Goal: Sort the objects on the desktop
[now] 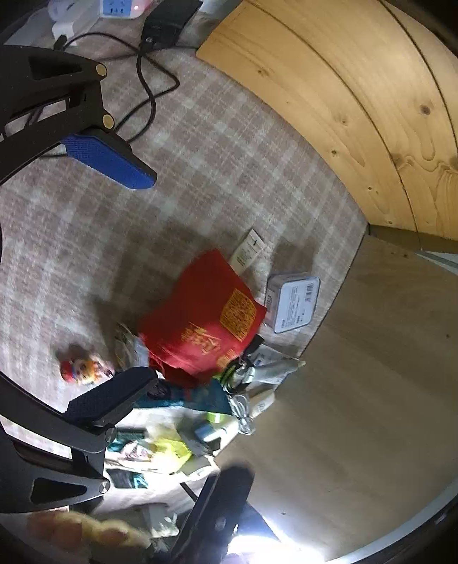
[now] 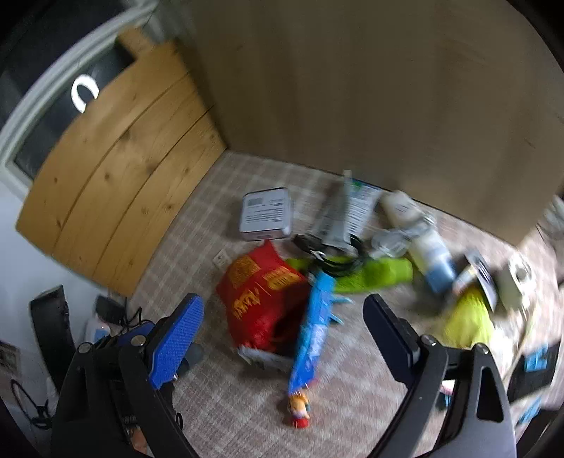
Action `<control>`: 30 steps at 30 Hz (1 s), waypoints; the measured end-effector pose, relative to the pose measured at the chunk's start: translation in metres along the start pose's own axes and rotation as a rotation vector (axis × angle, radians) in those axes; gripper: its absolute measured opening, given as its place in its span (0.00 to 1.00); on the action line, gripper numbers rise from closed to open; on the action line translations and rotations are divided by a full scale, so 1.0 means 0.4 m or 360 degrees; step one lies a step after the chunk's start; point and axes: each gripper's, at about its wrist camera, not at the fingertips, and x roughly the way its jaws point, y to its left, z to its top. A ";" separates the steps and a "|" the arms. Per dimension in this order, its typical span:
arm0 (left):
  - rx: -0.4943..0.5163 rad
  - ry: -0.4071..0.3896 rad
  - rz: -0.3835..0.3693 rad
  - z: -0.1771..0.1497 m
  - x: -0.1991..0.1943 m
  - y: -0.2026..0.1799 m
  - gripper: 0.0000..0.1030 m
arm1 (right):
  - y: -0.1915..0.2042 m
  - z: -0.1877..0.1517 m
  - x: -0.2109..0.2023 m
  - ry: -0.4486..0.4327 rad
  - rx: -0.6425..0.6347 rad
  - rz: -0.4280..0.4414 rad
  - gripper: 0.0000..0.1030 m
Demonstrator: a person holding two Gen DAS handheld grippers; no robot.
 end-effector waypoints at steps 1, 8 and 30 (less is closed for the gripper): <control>-0.0010 0.0003 -0.0003 0.006 0.009 -0.002 0.98 | 0.011 0.013 0.028 0.0035 -0.0025 -0.0014 0.89; -0.0124 0.0092 -0.0074 0.026 0.089 -0.013 0.88 | 0.004 0.069 0.190 0.0272 0.0008 0.0057 0.67; -0.0211 0.0197 -0.0219 0.046 0.198 0.001 0.64 | -0.014 0.056 0.320 0.0538 0.0182 0.0224 0.62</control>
